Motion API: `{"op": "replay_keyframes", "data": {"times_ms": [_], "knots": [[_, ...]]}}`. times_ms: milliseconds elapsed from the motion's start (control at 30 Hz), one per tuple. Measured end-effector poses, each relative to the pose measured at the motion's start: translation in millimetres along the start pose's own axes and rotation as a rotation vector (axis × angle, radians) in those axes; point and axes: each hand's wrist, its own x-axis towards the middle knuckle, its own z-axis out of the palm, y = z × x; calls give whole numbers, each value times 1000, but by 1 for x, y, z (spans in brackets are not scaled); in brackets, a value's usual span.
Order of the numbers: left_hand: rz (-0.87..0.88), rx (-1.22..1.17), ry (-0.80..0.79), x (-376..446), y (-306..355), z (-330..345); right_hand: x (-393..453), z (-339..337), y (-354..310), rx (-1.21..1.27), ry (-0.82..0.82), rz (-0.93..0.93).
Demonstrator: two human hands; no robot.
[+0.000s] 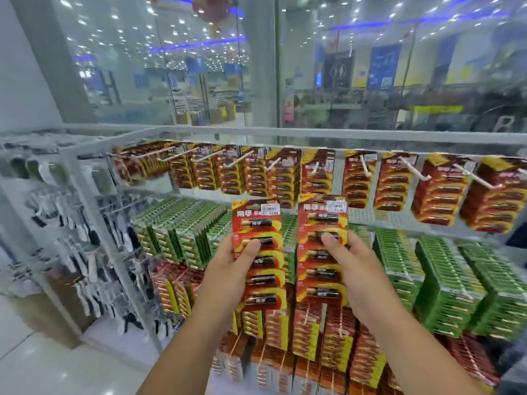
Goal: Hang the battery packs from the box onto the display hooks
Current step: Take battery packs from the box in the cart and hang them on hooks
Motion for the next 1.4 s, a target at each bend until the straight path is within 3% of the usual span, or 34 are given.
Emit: {"op": "replay_keyframes", "data": {"times_ms": [333, 633, 1400], "knots": [[39, -46, -64, 103, 12, 9, 79, 21, -22, -1, 34, -32], [-5, -37, -152, 170, -5, -3, 105, 42, -12, -49, 188, -71], [-37, -113, -283, 204, -13, 0, 106, 49, 1, -58, 332, -96]]}}
